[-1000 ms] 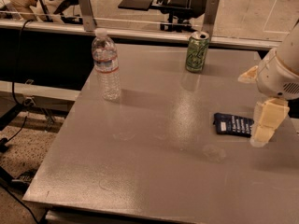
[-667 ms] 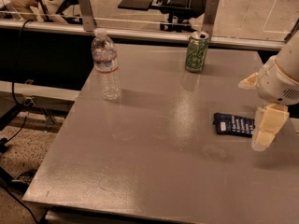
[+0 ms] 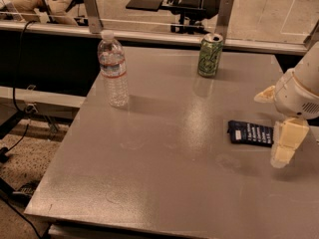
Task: Pick rxbar blueberry
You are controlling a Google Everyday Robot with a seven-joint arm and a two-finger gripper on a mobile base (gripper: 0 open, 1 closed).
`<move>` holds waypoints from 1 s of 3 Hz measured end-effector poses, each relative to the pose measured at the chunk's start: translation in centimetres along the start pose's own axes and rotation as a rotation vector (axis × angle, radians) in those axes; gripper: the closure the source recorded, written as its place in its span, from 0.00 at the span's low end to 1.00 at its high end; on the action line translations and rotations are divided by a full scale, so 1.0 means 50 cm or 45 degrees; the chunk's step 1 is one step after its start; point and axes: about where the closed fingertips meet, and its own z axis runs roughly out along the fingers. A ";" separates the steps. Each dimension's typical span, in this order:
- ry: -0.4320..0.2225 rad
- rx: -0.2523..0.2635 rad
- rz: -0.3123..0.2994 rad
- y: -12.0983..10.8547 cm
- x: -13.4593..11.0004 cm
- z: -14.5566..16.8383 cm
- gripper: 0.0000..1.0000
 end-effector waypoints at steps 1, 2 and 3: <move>0.010 -0.023 -0.019 0.009 0.002 0.012 0.12; 0.018 -0.039 -0.024 0.014 0.004 0.019 0.35; 0.012 -0.048 -0.011 0.014 0.007 0.018 0.59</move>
Offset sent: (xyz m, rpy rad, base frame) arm -0.0102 0.0000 -0.0147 -0.0180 0.0486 0.0297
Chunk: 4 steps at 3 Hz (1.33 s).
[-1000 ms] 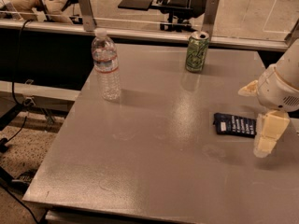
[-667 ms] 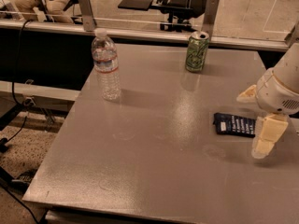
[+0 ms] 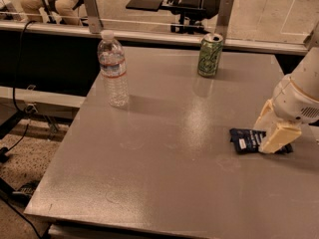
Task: Pick rxbar blueberry
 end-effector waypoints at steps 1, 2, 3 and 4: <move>-0.011 -0.010 0.030 -0.003 0.004 -0.006 0.82; -0.018 -0.031 0.068 -0.004 0.003 -0.015 1.00; -0.059 -0.065 0.133 -0.012 -0.006 -0.040 1.00; -0.120 -0.093 0.180 -0.026 -0.028 -0.083 1.00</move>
Offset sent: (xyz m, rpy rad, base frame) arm 0.0009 -0.0050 0.0154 0.0325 0.0866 -0.0946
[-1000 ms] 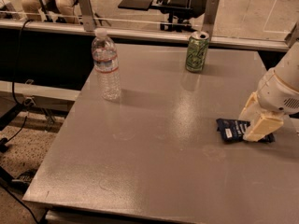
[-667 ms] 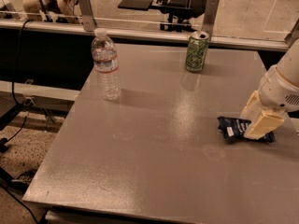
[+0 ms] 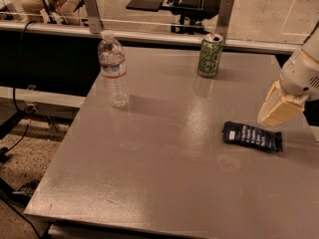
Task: Pick rxbar blueberry
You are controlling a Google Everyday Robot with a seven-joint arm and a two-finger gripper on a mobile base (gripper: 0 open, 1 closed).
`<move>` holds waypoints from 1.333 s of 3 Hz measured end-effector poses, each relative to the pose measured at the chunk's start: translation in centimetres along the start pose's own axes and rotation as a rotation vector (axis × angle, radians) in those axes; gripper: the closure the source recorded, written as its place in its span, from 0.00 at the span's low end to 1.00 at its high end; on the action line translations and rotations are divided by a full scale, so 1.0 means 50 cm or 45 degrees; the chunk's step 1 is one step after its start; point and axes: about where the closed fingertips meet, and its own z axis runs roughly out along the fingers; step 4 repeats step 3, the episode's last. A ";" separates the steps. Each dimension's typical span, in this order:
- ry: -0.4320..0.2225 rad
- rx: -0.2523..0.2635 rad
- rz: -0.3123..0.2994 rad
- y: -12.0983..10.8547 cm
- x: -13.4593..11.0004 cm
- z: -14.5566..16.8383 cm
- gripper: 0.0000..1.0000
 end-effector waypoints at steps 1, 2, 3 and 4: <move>-0.064 0.014 -0.014 -0.004 -0.050 -0.061 1.00; -0.109 0.056 -0.058 -0.006 -0.102 -0.109 1.00; -0.130 0.105 -0.057 -0.026 -0.112 -0.109 0.74; -0.130 0.105 -0.057 -0.026 -0.112 -0.109 0.74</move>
Offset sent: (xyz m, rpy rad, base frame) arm -0.0043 0.0439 0.1009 0.0833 -0.0255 0.0840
